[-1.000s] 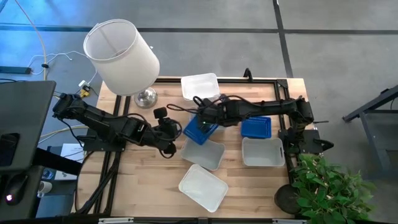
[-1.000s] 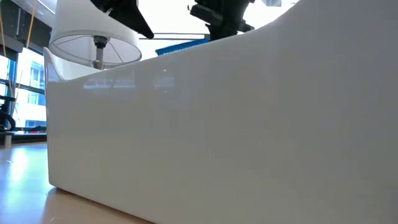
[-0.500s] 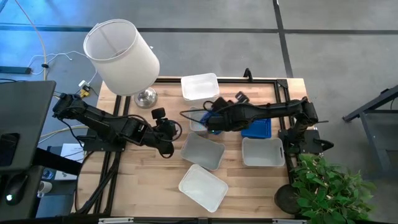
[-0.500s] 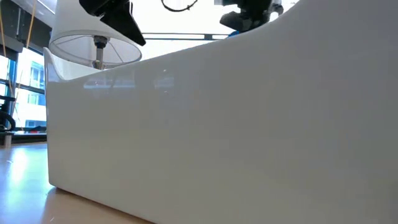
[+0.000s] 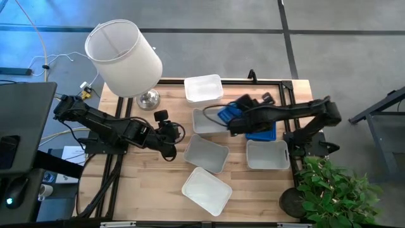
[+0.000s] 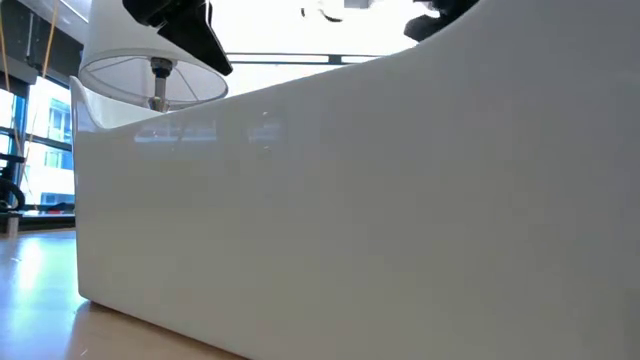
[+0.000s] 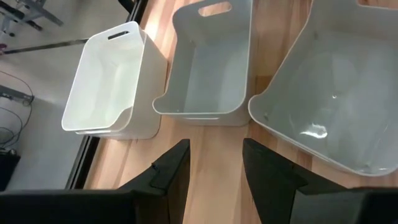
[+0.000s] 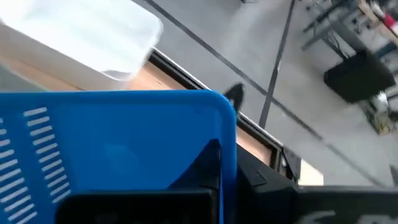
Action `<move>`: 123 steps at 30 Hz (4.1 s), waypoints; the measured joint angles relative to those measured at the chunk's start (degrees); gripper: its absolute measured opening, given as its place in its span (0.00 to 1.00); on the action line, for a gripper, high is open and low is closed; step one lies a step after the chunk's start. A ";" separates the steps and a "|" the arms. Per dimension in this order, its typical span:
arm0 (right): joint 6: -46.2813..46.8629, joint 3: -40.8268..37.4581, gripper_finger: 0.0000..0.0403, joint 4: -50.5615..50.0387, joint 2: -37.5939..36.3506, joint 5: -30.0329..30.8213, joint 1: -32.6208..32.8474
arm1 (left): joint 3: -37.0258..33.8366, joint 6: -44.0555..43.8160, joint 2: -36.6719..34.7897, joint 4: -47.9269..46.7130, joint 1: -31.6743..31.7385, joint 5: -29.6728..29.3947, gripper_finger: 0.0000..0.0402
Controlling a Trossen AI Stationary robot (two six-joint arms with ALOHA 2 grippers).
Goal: Stack baskets by color
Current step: Stack the left blue bin into the top blue bin, then stack the bottom left gray bin into the top gray bin
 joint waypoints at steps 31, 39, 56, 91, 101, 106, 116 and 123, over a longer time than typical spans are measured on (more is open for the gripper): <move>38.45 -44.50 0.00 15.03 -45.96 -26.01 -0.21 | 0.00 3.54 0.00 -0.07 0.11 0.00 0.33; 38.29 -44.59 0.00 14.40 -45.62 -29.27 -2.42 | 0.00 3.54 0.00 -0.07 0.11 0.02 0.33; 33.19 -44.59 0.00 17.68 -40.73 -40.82 -12.48 | 0.00 3.52 -0.02 -0.33 0.11 0.04 0.33; 14.90 -44.59 0.00 21.92 -32.11 -43.92 -23.30 | 0.00 4.02 -0.02 -0.48 0.07 0.04 0.33; 15.75 -44.59 0.08 22.16 -32.11 -44.07 -23.30 | 0.00 4.04 -0.02 -0.48 0.11 0.04 0.33; 15.85 -44.59 0.21 22.14 -32.11 -44.55 -23.30 | 0.00 3.98 -0.02 -0.48 0.09 0.04 0.33; 11.90 -40.87 0.27 18.80 -32.31 -42.75 -23.28 | 0.00 3.96 -0.02 -0.46 0.11 0.04 0.33; 8.56 -34.11 0.27 16.41 -32.33 -38.90 -22.10 | 0.00 4.08 -0.02 -0.44 0.11 3.75 0.33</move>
